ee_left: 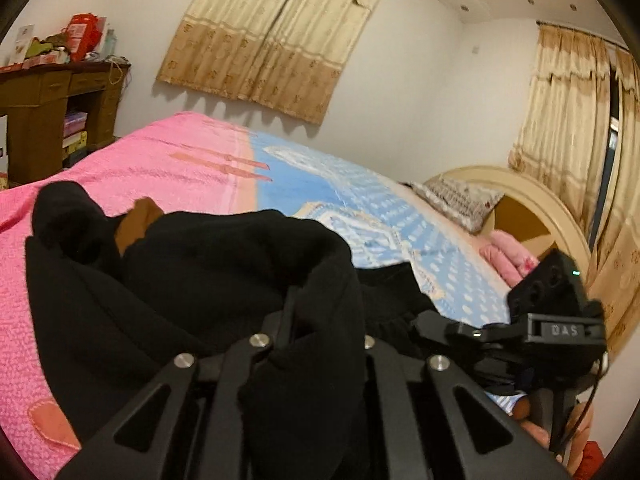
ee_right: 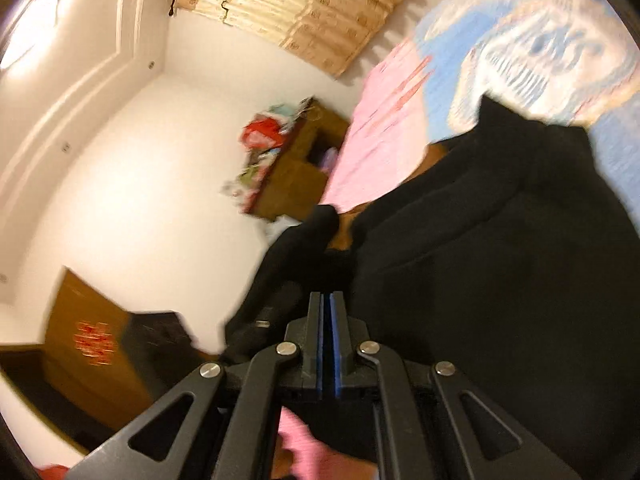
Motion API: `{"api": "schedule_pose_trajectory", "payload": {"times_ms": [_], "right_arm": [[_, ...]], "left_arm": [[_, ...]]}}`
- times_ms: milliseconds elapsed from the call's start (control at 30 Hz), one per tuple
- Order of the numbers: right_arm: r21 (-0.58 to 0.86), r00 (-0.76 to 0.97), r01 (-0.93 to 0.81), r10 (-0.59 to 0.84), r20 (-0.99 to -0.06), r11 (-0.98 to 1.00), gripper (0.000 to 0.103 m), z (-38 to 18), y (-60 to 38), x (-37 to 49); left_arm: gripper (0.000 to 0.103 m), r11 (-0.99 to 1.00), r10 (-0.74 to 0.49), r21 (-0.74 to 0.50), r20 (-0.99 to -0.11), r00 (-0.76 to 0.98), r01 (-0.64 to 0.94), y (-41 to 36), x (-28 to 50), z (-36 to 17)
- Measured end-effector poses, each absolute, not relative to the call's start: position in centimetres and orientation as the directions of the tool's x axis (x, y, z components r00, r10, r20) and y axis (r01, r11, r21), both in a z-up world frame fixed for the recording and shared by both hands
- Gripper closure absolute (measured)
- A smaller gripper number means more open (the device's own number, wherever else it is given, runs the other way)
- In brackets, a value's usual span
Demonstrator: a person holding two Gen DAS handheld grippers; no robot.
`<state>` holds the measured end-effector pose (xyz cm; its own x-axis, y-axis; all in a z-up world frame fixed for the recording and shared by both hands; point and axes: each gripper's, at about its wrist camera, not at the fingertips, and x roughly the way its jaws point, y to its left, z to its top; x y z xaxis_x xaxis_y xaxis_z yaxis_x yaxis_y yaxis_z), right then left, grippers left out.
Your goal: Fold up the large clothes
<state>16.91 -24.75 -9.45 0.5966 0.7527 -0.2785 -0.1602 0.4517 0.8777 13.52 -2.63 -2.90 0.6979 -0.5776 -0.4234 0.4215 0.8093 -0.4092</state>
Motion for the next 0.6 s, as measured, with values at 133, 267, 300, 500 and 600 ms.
{"api": "schedule_pose_trajectory", "payload": {"times_ms": [133, 267, 300, 500, 600], "right_arm": [[0.92, 0.519, -0.162, 0.823, -0.228, 0.357, 0.016, -9.8, -21.5, 19.8], [0.954, 0.483, -0.17, 0.864, -0.138, 0.247, 0.001, -9.8, -18.8, 21.7], [0.947, 0.473, -0.169, 0.865, -0.167, 0.275, 0.001, -9.4, -17.9, 22.3], [0.813, 0.404, -0.201, 0.802, -0.44, 0.547, 0.006, -7.7, -12.2, 25.4], [0.813, 0.323, -0.166, 0.809, -0.491, 0.559, 0.049, -9.6, -10.3, 26.2]], "left_arm": [[0.092, 0.811, -0.57, -0.418, -0.406, 0.715, 0.409, -1.6, 12.8, -2.1], [0.092, 0.804, -0.575, -0.44, -0.398, 0.715, 0.401, -0.7, 12.9, -2.2], [0.092, 0.806, -0.572, -0.436, -0.4, 0.716, 0.401, -0.7, 12.9, -2.3], [0.084, 0.825, -0.561, -0.371, -0.453, 0.693, 0.425, -0.9, 12.3, -2.3], [0.054, 0.797, -0.604, -0.371, -0.506, 0.616, 0.476, 1.0, 11.1, -2.1]]}}
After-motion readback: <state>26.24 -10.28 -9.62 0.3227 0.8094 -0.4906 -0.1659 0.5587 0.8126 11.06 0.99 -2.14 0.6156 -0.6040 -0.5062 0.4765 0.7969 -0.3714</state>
